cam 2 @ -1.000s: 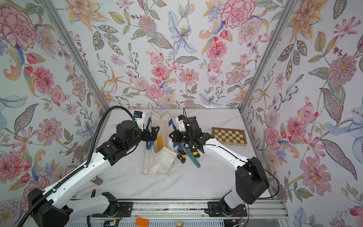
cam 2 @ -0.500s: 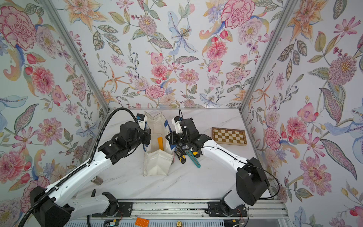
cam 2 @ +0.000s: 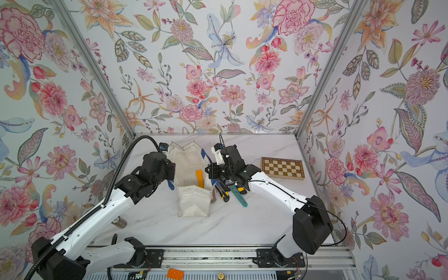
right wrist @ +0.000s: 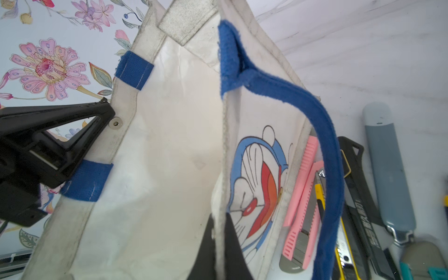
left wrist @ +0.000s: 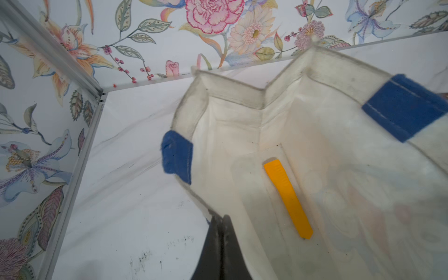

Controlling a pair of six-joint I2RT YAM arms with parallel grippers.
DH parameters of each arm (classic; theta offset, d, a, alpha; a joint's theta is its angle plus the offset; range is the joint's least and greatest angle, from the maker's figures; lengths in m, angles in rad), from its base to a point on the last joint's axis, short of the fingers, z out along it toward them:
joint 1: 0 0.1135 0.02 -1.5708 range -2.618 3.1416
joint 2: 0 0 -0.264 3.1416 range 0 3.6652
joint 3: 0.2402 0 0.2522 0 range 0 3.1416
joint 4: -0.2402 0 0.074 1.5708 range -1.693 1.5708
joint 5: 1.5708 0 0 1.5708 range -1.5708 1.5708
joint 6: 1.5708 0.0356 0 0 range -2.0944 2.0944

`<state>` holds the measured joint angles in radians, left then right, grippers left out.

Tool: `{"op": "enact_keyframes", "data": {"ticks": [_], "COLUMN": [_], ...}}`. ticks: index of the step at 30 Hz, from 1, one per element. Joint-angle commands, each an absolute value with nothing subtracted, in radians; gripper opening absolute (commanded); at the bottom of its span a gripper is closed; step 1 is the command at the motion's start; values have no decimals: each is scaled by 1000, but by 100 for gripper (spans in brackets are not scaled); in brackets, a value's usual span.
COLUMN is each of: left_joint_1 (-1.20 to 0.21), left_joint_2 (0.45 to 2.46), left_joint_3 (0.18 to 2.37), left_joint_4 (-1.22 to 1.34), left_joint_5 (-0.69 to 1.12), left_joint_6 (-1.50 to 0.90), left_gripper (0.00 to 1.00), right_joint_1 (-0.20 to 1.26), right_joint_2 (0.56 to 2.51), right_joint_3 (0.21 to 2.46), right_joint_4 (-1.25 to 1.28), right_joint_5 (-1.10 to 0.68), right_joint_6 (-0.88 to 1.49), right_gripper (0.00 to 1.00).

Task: Place the art knife into the pouch
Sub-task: Open the pouch at the center of the board, then pick up the utility knife at the center of the board.

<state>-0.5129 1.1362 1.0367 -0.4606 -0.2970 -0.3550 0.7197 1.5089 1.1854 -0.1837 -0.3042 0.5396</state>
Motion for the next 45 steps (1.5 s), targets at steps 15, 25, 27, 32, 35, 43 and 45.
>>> {"op": "enact_keyframes", "data": {"ticks": [15, 25, 27, 32, 35, 43, 45], "left_joint_1": [-405, -402, -402, -402, -402, -402, -402], "left_joint_2": [1100, 1174, 1186, 1170, 1147, 1123, 1124], "left_joint_3": [983, 1034, 1047, 1033, 1012, 978, 979], "left_joint_4": [-457, -403, -405, -378, -354, -319, -322], "left_joint_5": [-254, -214, -185, -122, -97, -41, -29], "left_joint_6": [-156, -92, -99, -105, -109, -123, -124], "left_gripper": [0, 0, 0, 0, 0, 0, 0], "right_joint_1": [574, 403, 398, 397, 395, 419, 423], "right_joint_2": [1415, 1383, 1401, 1480, 1530, 1607, 1629], "right_joint_3": [1184, 1006, 981, 964, 960, 976, 986], "right_joint_4": [-294, -345, -346, -380, -385, -406, -419], "right_joint_5": [-343, -257, -225, -117, -99, -46, -28], "right_joint_6": [486, 433, 421, 400, 388, 369, 366], "right_gripper": [65, 61, 58, 53, 47, 46, 46]}}
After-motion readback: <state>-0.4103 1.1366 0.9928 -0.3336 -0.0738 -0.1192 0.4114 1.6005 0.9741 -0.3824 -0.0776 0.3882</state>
